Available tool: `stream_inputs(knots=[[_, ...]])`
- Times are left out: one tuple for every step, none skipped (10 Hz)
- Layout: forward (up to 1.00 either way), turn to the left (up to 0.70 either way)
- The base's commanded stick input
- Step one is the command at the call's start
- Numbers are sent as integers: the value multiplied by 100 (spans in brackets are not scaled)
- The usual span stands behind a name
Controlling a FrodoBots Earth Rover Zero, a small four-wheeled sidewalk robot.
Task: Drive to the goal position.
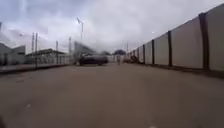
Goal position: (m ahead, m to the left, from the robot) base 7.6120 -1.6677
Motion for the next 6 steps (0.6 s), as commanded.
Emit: stream_inputs(knots=[[50,0],[50,0],[50,0],[50,0],[50,0],[50,0]])
